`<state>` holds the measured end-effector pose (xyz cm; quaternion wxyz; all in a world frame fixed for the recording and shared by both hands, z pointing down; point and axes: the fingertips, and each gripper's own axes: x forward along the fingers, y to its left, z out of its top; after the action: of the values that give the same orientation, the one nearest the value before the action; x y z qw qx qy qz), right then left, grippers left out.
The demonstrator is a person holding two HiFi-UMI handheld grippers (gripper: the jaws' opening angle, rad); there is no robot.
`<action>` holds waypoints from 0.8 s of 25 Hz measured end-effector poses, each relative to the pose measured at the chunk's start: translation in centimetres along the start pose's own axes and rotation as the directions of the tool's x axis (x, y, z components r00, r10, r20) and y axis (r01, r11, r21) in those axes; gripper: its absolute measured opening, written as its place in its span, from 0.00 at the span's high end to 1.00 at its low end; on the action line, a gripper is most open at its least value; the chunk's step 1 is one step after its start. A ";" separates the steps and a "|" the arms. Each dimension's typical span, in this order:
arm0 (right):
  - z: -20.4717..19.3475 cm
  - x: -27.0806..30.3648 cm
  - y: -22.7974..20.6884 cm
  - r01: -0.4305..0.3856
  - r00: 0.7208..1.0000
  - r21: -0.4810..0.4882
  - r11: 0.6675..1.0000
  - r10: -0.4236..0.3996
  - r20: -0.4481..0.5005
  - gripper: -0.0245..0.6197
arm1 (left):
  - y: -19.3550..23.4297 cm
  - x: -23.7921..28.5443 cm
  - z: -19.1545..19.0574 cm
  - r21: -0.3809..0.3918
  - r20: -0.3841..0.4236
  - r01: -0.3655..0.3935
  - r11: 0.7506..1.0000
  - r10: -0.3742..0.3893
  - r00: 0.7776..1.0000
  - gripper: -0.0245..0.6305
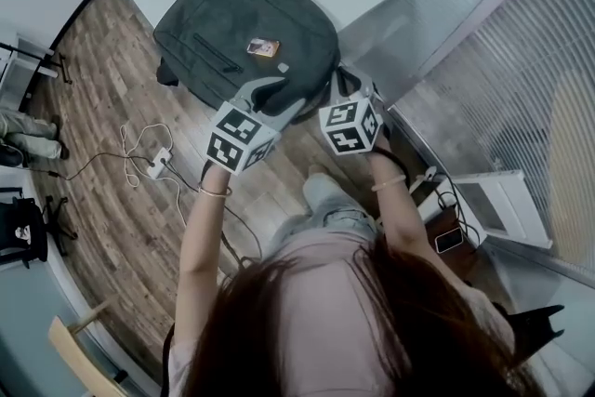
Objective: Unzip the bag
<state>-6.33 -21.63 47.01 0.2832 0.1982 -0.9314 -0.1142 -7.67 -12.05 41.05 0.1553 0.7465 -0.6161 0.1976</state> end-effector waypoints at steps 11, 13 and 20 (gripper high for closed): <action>-0.6 0.2 0.2 -0.010 1.000 -0.050 0.999 0.009 -0.014 0.95 | -0.5 2.9 -3.9 0.164 -0.213 -0.026 0.986 0.061 0.975 0.86; -0.7 0.1 0.1 -0.012 1.000 -0.057 0.998 0.011 -0.014 0.95 | -0.5 2.8 -4.0 0.148 -0.211 -0.015 0.989 0.047 0.976 0.87; -0.5 0.8 -0.4 -0.021 1.000 -0.067 0.998 0.021 -0.006 0.95 | -0.2 2.8 -4.2 0.047 -0.220 0.049 0.998 -0.038 0.975 0.89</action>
<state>-6.53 -22.44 47.68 0.2935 0.1790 -0.9283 -0.1420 -7.45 -12.44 46.06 0.2072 0.7373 -0.5733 0.2912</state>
